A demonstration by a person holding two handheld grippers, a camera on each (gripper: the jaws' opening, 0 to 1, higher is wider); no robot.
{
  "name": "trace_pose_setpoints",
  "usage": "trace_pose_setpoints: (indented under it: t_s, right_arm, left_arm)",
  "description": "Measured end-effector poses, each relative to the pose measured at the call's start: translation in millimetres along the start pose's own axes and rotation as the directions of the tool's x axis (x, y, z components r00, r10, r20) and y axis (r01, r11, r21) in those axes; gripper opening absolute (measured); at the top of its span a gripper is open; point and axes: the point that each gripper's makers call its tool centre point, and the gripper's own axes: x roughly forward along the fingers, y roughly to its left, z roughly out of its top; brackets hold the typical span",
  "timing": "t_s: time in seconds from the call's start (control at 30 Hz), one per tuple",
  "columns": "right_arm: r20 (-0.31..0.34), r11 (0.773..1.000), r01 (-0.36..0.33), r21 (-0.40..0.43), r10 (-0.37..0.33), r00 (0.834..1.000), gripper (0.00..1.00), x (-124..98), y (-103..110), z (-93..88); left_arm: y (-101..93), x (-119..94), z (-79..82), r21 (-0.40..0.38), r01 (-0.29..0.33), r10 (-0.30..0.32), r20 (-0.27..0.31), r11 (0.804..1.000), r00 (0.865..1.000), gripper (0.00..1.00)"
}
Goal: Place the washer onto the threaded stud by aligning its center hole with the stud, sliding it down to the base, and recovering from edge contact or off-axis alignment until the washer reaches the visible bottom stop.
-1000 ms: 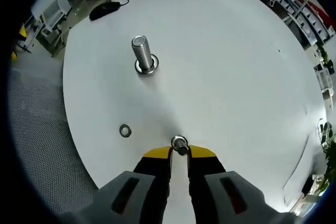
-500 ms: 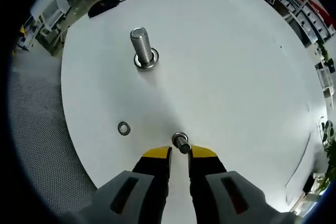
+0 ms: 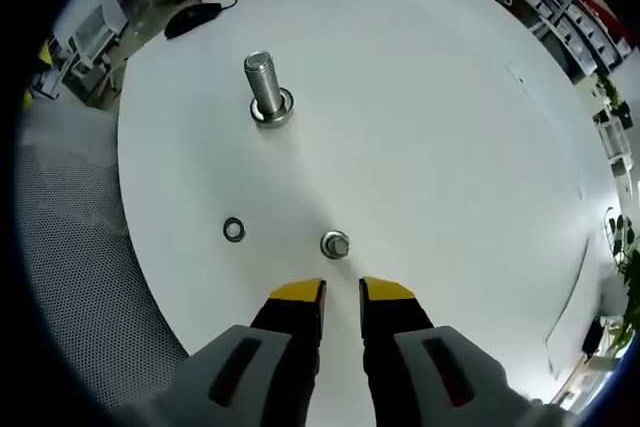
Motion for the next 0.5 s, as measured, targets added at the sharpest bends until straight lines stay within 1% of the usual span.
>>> trace_pose_setpoints:
  t_s: [0.07, 0.1, 0.13, 0.2, 0.27, 0.3, 0.33, 0.37, 0.4, 0.47, 0.5]
  right_arm:
    - [-0.001, 1.0, 0.0, -0.009, 0.0, 1.0, 0.18, 6.2, 0.4, -3.7]
    - [-0.005, 1.0, 0.001, -0.018, -0.001, 1.0, 0.19, -0.7, 8.5, -7.3]
    - [-0.013, 1.0, 0.001, -0.025, -0.002, 1.0, 0.19, -2.8, 12.1, -10.3]
    - [-0.021, 1.0, -0.001, -0.022, 0.0, 1.0, 0.2, -0.7, 13.4, -13.9]
    - [-0.02, 1.0, -0.006, -0.008, 0.006, 1.0, 0.2, 6.4, 14.2, -13.8]
    - [-0.017, 1.0, -0.006, -0.006, 0.006, 1.0, 0.21, -0.9, 22.2, -14.1]
    - [-0.016, 1.0, -0.006, -0.008, 0.006, 1.0, 0.21, -2.0, 25.3, -14.5]
    - [-0.013, 1.0, -0.003, -0.018, 0.003, 1.0, 0.21, 2.7, 23.9, -14.3]
    - [-0.007, 1.0, 0.0, -0.021, 0.0, 1.0, 0.21, 2.6, 24.9, -14.3]
    - [0.009, 1.0, 0.0, -0.02, 0.0, 1.0, 0.22, 11.7, 18.5, -13.6]
    - [0.012, 1.0, -0.003, -0.019, 0.003, 1.0, 0.22, 8.8, 24.0, -14.8]
  left_arm:
    - [-0.6, 0.2, 0.6, 0.001, 0.002, -0.002, 0.0, 1.0, 1.0, 0.15]
    - [-0.6, 0.7, 0.4, 0.0, 0.003, -0.003, 0.0, 1.0, 1.0, 0.15]
    - [-0.5, 0.7, 0.2, -0.001, 0.003, -0.003, 0.0, 1.0, 1.0, 0.15]
    - [0.0, 0.8, -0.6, -0.002, 0.003, -0.003, 0.001, 1.0, 1.0, 0.15]
    - [0.1, 0.5, 0.2, -0.002, 0.002, -0.002, 0.003, 1.0, 1.0, 0.15]
    - [-0.4, 0.0, 1.0, -0.003, 0.002, -0.002, 0.004, 1.0, 1.0, 0.15]
    - [-2.0, -1.2, 2.8, -0.002, 0.002, -0.002, 0.005, 1.0, 1.0, 0.15]
    - [-3.6, -2.2, 4.3, -0.002, 0.002, -0.002, 0.005, 1.0, 1.0, 0.15]
    - [-2.8, -1.5, 3.2, -0.001, 0.003, -0.003, 0.005, 1.0, 1.0, 0.15]
    - [-0.3, 0.7, 0.0, 0.002, 0.006, -0.006, 0.006, 1.0, 1.0, 0.15]
    - [0.1, 1.1, -0.3, 0.003, 0.006, -0.006, 0.008, 1.0, 1.0, 0.15]
